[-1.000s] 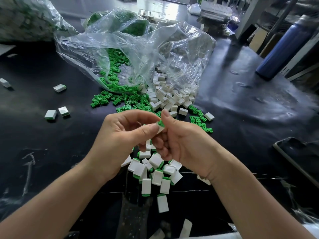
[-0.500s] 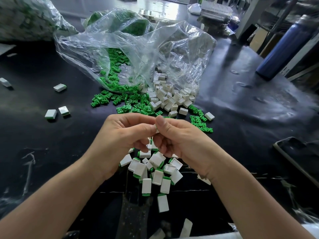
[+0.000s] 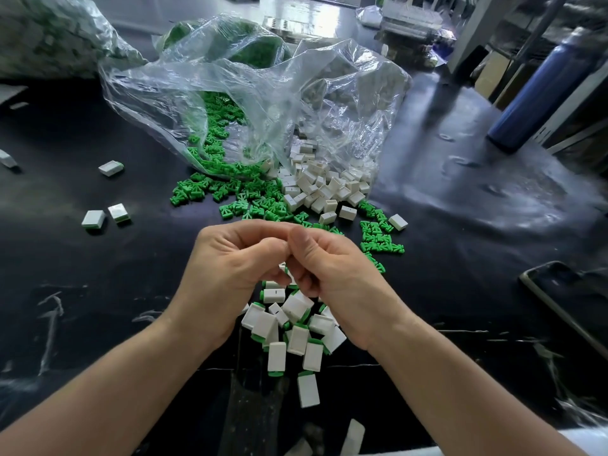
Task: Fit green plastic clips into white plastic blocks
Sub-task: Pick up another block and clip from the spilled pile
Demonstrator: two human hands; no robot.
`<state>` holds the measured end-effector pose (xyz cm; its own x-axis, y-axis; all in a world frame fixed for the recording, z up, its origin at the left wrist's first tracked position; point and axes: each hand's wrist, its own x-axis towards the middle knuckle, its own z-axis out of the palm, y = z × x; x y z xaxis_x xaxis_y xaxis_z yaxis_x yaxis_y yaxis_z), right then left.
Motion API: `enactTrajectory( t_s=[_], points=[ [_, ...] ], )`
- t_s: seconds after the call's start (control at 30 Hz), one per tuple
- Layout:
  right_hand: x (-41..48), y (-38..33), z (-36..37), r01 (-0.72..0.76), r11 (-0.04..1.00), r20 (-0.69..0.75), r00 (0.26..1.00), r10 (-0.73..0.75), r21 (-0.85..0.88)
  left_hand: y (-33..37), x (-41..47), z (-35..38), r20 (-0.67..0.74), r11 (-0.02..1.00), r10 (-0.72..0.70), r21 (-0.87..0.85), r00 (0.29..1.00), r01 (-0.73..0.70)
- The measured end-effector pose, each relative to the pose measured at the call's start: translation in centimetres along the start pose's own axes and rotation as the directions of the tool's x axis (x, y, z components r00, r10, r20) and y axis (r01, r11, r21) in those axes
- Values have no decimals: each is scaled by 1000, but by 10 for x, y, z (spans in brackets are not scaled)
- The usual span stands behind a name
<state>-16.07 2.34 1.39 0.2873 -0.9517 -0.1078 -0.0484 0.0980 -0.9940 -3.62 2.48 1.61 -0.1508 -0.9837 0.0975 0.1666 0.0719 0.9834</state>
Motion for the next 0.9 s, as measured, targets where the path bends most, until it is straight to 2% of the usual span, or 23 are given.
enactTrajectory(
  t_s=[0.27,0.47,0.6,0.73,0.9],
  points=[
    [-2,-7,-2,-3,999,19,1000,2,44,2,0,-2,43,995,-53,-76,998,57],
    [4,-6,-11,-117,988,32,993,114,105,1,3,-5,30,982,-130,-136,991,133],
    [4,-6,-13,-105,993,12,994,105,44,1,2,-4,19,979,-156,-131,988,157],
    [6,-5,-18,-69,992,-114,992,57,-105,5,4,-9,-15,986,-127,-114,992,125],
    [15,1,-34,-78,946,-279,960,-13,-315,8,4,-13,51,992,-93,90,994,88]
  ],
)
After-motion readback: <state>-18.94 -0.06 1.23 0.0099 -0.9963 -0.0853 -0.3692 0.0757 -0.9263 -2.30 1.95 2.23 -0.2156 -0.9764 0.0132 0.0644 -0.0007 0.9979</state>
